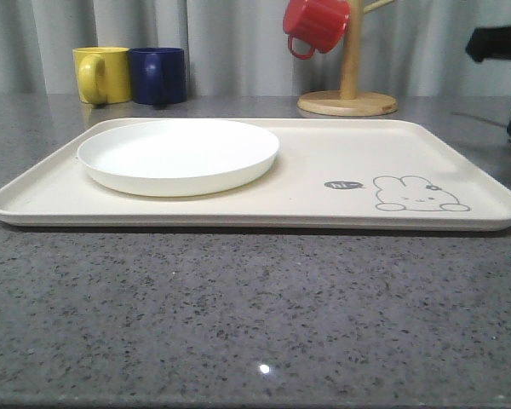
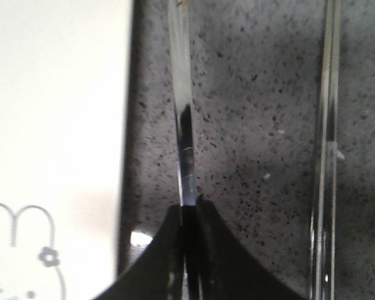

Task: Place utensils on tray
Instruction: 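Reach the right gripper down and grasp the metal fork, then carry the fork onto the tray beside the plate and release it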

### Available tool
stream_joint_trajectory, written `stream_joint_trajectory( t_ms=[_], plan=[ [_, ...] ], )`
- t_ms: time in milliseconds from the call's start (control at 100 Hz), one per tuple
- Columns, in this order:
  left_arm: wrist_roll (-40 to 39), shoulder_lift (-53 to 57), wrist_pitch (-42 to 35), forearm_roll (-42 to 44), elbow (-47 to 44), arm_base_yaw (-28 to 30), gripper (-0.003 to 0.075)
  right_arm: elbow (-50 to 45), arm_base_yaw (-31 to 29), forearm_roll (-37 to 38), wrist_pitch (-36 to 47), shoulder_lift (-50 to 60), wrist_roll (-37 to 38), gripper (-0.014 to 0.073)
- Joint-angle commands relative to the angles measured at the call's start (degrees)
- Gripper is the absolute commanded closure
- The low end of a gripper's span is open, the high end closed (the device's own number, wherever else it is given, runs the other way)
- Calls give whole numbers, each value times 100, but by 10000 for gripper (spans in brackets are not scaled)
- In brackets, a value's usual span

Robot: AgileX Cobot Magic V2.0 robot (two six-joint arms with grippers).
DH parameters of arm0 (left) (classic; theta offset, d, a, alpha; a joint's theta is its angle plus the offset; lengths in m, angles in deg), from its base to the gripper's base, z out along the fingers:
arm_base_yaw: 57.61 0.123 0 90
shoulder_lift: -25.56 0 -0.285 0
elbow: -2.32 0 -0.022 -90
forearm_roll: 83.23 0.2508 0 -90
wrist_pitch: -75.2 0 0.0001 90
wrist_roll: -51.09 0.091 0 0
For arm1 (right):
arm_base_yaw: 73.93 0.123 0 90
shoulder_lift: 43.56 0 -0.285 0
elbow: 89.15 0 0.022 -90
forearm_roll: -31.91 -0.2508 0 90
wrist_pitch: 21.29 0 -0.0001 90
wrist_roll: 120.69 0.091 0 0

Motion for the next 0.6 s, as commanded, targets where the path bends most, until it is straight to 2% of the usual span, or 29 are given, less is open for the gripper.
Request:
stream_joint_trajectory(
  t_ms=[0, 240, 490, 590],
  plan=[
    [-9, -35, -487, -30, 151, 6, 738, 306, 95, -103, 67, 488, 338, 618],
    [-9, -35, -487, -30, 151, 6, 738, 455, 1006, 218, 191, 697, 1563, 618],
    [-9, -35, -487, -30, 151, 6, 738, 507, 2121, 1889, 395, 337, 3745, 643],
    [-9, -35, -487, -30, 151, 6, 738, 669, 2488, 2393, 380, 90, 4281, 643]
  ],
)
